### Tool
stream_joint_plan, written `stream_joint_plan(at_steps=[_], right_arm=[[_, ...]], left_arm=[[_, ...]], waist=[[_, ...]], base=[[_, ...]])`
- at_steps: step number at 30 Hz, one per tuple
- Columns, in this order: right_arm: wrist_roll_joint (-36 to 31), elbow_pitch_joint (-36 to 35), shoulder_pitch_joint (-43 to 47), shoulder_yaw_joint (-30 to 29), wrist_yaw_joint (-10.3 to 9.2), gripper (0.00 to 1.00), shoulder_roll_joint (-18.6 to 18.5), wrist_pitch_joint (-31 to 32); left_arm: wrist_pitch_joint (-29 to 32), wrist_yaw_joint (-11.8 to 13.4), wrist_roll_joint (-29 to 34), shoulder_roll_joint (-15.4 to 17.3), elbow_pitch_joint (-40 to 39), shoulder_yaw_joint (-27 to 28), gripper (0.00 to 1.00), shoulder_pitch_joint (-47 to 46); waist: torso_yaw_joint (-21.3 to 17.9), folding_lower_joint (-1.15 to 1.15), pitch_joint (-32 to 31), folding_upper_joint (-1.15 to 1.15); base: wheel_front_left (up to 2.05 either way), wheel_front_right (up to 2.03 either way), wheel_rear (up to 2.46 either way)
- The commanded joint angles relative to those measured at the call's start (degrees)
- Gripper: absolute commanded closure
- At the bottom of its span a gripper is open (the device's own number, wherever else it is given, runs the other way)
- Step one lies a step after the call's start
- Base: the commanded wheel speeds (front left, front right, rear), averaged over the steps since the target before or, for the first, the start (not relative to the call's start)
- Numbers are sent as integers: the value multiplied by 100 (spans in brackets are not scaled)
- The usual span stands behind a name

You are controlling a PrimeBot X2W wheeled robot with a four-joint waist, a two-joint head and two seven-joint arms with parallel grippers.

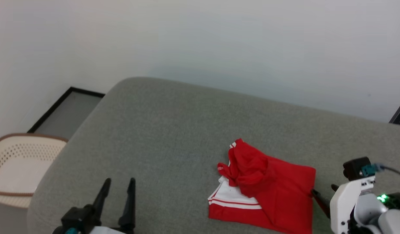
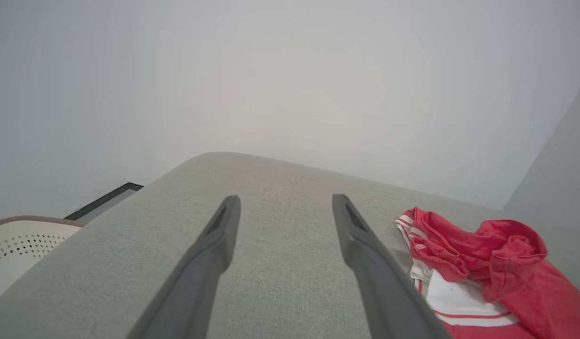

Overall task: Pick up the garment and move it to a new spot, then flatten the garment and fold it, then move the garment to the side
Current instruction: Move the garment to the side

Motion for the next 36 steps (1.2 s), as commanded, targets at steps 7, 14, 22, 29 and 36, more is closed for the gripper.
stream_joint_plan(at_steps=[7, 14, 22, 29, 36], right_arm=[[354, -49, -409, 38, -7, 0, -156, 1176], [399, 128, -595, -147, -7, 0, 52, 2061], [190, 490, -694, 25, 0, 0, 344, 2285], [77, 816, -871, -65, -3, 100, 293, 1945], [149, 1009, -1015, -168, -15, 100, -58, 1745]], left_arm=[[4, -11, -58, -174, 27, -177, 0, -299], [4, -11, -157, -338, 114, -337, 0, -585], [4, -11, -247, -424, 223, -482, 0, -728], [4, -11, -327, -440, 248, -479, 0, -718], [4, -11, -353, -381, 231, -372, 0, -631]], waist=[[254, 0, 627, 0], [514, 0, 1025, 0], [713, 0, 1111, 0], [766, 0, 1095, 0], [689, 0, 1021, 0]], base=[[0, 0, 0], [0, 0, 0], [0, 0, 0], [0, 0, 0], [0, 0, 0]])
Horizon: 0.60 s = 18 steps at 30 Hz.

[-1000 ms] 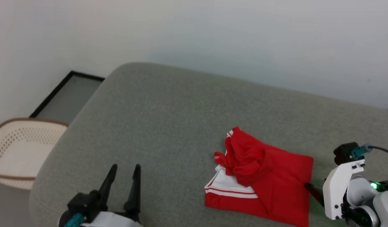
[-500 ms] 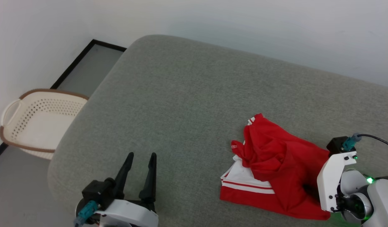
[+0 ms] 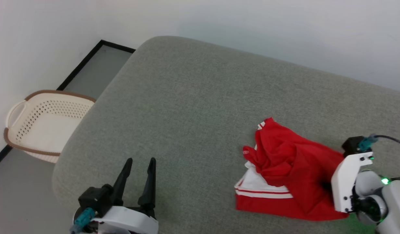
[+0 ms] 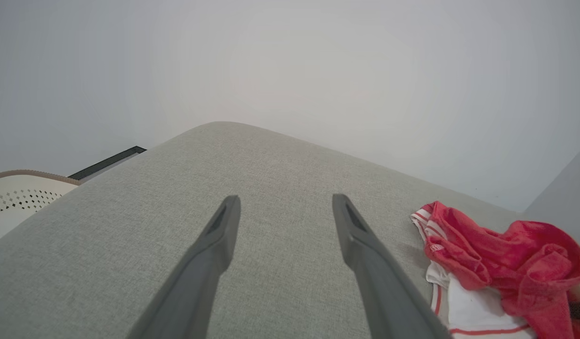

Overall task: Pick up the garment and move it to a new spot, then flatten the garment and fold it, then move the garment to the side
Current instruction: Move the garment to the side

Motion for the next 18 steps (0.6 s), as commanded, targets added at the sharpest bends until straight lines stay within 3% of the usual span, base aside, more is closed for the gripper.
stream_joint_plan(at_steps=[1, 18], right_arm=[[-20, 119, 11, -59, -26, 100, -157, -12], [298, 293, -459, 11, -19, 100, -826, -339]], left_arm=[[4, -11, -26, 17, -27, 7, 0, 36], [4, -11, 73, 164, -66, -30, 0, 21]], waist=[[-34, 0, -20, 0], [-441, 0, -132, 0]], base=[[0, 0, 0], [0, 0, 0]])
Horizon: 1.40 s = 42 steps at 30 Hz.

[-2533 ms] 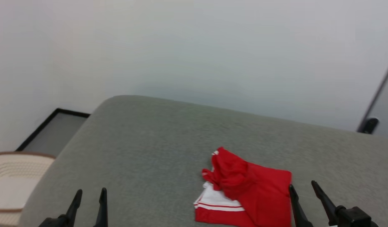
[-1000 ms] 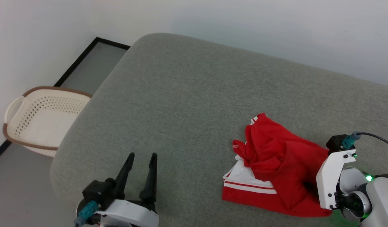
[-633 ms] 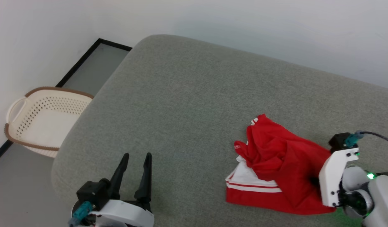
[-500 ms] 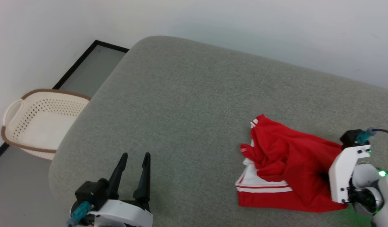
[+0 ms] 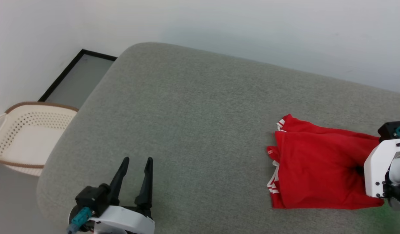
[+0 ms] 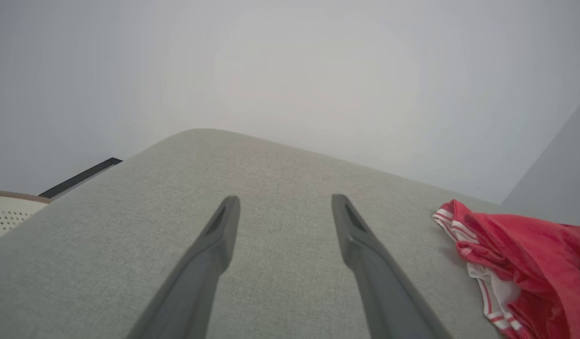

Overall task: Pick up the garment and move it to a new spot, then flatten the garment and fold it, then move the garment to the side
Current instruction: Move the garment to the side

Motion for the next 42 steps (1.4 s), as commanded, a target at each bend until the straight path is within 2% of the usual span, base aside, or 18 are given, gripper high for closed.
stream_joint_plan(at_steps=[1, 10, 17, 28, 42], right_arm=[[47, 9, -79, 32, -11, 100, -79, -15], [225, 124, -188, 282, -10, 100, -618, -142], [335, 228, -313, 243, -10, 100, -1043, -215], [467, 329, -698, 225, -10, 100, -1841, -513], [353, 465, -1108, 331, -10, 100, -2571, -867]], left_arm=[[4, -11, 49, 18, -12, -11, 0, 27], [4, -11, 65, 118, -30, -94, 0, -5], [4, -11, 82, 158, -83, -176, 0, -110], [4, -11, 118, 258, -120, -357, 0, -572], [4, -11, 177, 307, -156, -468, 0, -1044]], waist=[[-85, 0, -38, 0], [-477, 0, -80, 0], [-811, 0, 36, 0], [-1487, 0, 626, 0], [-1913, 0, 1221, 0]], base=[[0, 0, 0], [0, 0, 0], [0, 0, 0], [0, 0, 0], [0, 0, 0]])
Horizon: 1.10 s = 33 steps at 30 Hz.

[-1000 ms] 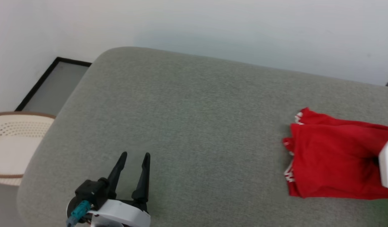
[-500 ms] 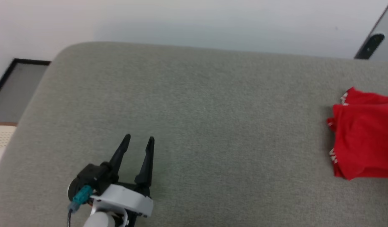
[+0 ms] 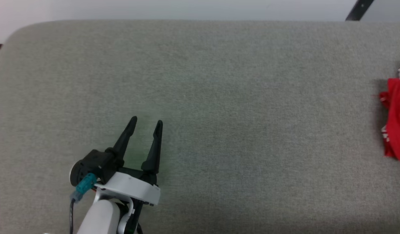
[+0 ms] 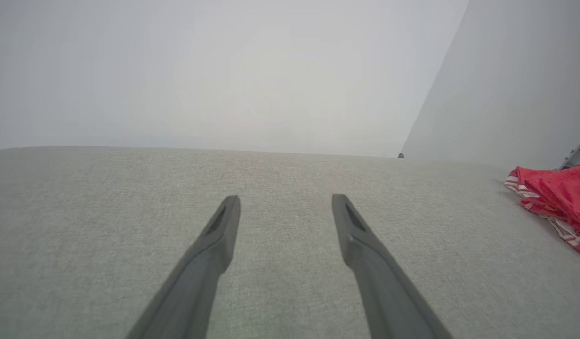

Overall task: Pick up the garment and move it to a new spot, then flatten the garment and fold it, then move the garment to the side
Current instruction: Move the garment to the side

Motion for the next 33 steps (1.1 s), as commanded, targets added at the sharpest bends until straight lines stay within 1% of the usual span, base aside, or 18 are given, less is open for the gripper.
stream_joint_plan(at_steps=[1, 5, 9, 19, 24, 25, 28, 29, 30, 31, 32, 33], right_arm=[[-18, -8, -75, 16, -9, 100, -63, -29], [-33, -34, -138, 93, -9, 100, -326, -51], [-27, 78, -183, 87, -9, 100, -374, -94], [-220, 830, -337, 75, -9, 100, 125, 99], [-379, 1382, -505, -145, -9, 100, 272, 95], [-427, 1480, -533, -181, -9, 96, 297, 71], [-572, 1740, -601, -244, -9, 76, 371, 64], [-640, 1805, -639, -254, -9, 65, 391, 74], [-697, 1829, -655, -224, -9, 53, 430, 93], [-737, 1849, -672, -207, -9, 19, 459, 81], [-789, 1882, -700, -196, -9, 0, 485, 84], [-829, 1903, -721, -184, -9, 0, 525, 104]], left_arm=[[4, -11, 38, 6, -22, 7, 0, -63], [4, -11, 70, -15, -69, 3, 0, -120], [5, -11, 77, -11, -80, -41, 0, -203], [5, -11, 24, 42, -43, -142, 0, -305], [5, -11, -16, 52, -14, -208, 0, -314], [5, -11, -25, 56, -3, -209, 0, -304], [5, -11, -53, 66, 22, -198, 0, -256], [5, -11, -65, 74, 35, -182, 0, -232], [5, -11, -70, 82, 45, -171, 0, -210], [5, -12, -65, 92, 56, -155, 0, -190], [5, -12, -74, 97, 53, -133, 0, -167], [5, -12, -87, 104, 60, -118, 0, -135]], waist=[[-148, 0, 162, 0], [-196, 0, 299, 0], [-192, 0, 412, 0], [-28, 0, 564, 0], [103, 0, 563, 0], [120, 0, 551, 0], [148, 0, 486, 0], [144, 0, 451, 0], [137, 0, 408, 0], [126, 0, 363, 0], [111, 0, 309, 0], [90, 0, 246, 0]], base=[[0, 0, 0], [0, 0, 0], [0, 0, 0], [0, 0, 0], [0, 0, 0], [0, 0, 0], [0, 0, 0], [0, 0, 0], [0, 0, 0], [0, 0, 0], [0, 0, 0], [0, 0, 0]])
